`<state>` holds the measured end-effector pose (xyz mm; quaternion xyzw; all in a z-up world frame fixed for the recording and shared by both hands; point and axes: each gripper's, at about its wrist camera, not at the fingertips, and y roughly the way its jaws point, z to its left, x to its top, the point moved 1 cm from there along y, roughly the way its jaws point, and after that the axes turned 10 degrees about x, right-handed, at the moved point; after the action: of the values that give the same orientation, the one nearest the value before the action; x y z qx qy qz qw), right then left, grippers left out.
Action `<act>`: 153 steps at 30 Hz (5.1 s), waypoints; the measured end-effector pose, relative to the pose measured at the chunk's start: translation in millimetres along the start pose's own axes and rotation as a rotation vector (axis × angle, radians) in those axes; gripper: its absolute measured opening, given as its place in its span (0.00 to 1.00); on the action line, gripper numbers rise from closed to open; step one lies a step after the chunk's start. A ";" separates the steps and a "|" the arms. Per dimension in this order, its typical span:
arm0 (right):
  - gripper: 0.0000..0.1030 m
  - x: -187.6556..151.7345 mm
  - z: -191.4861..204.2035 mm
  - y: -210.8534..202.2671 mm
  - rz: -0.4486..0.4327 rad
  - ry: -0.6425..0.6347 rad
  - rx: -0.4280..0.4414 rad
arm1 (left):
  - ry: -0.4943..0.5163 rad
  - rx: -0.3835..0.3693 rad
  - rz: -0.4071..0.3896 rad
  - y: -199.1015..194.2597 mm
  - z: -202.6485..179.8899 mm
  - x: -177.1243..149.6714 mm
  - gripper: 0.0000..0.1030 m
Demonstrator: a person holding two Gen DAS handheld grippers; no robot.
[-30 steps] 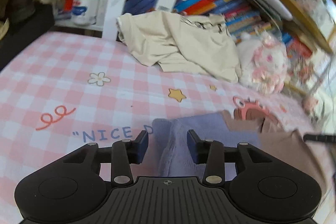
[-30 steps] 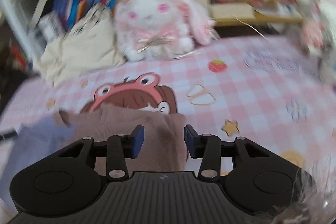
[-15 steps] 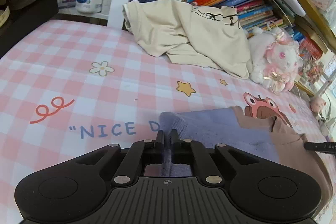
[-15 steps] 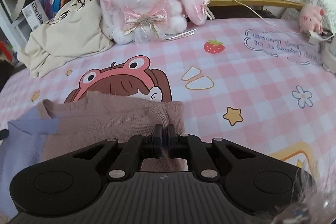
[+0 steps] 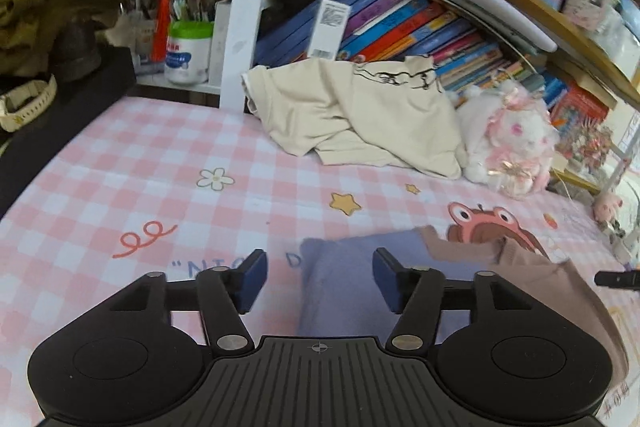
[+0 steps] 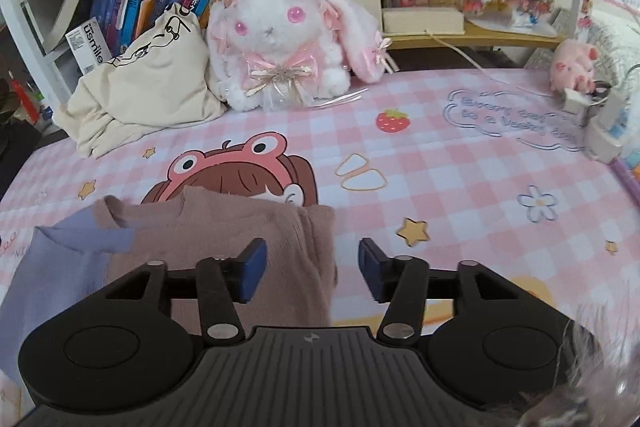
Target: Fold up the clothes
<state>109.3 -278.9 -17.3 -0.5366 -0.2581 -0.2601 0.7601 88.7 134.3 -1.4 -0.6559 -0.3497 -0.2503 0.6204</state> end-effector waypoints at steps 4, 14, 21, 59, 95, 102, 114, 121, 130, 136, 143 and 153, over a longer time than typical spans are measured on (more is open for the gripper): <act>0.69 -13.1 0.0 -20.6 -0.008 -0.023 -0.007 | 0.021 0.017 0.007 -23.4 -20.1 -19.3 0.77; 0.80 -64.2 4.3 -59.2 0.041 -0.086 0.049 | -0.006 0.056 0.084 -61.6 -69.2 -76.4 0.80; 0.80 -96.3 -1.2 -76.2 0.104 -0.134 0.100 | -0.040 0.089 0.117 -86.3 -97.4 -109.7 0.82; 0.94 -137.1 28.6 -87.0 0.212 -0.259 0.108 | 0.019 0.046 0.209 -99.7 -108.3 -138.8 0.90; 0.93 -119.2 52.8 -78.5 0.135 -0.192 -0.026 | -1.018 -0.002 0.241 -26.7 51.0 -117.3 0.25; 0.92 -115.1 57.7 -74.4 0.130 -0.194 -0.028 | -0.705 -0.007 0.085 -51.8 24.6 -84.5 0.12; 0.92 -113.1 61.1 -72.0 0.134 -0.209 -0.033 | -0.977 -0.070 0.201 -15.2 55.9 -118.1 0.24; 0.92 -110.7 63.6 -73.4 0.118 -0.231 -0.024 | -0.979 -0.066 0.179 -6.3 50.3 -114.2 0.20; 0.92 -107.0 62.1 -68.6 0.117 -0.207 -0.026 | -0.979 -0.056 0.163 -5.4 62.4 -115.6 0.09; 0.91 -105.3 69.5 -57.1 0.145 -0.219 -0.004 | -0.977 0.003 0.119 -22.0 84.8 -121.5 0.09; 0.91 -106.4 80.5 -47.4 0.168 -0.253 0.016 | -0.938 -0.016 0.092 -25.2 87.8 -125.0 0.16; 0.91 -107.3 80.9 -54.3 0.150 -0.260 0.011 | -0.933 -0.025 0.104 -18.7 87.8 -125.1 0.15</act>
<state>-14.9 -205.1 -28.8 -0.5795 -0.3151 -0.1295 0.7404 -13.8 202.4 -94.0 -0.7225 -0.5550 0.0984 0.4004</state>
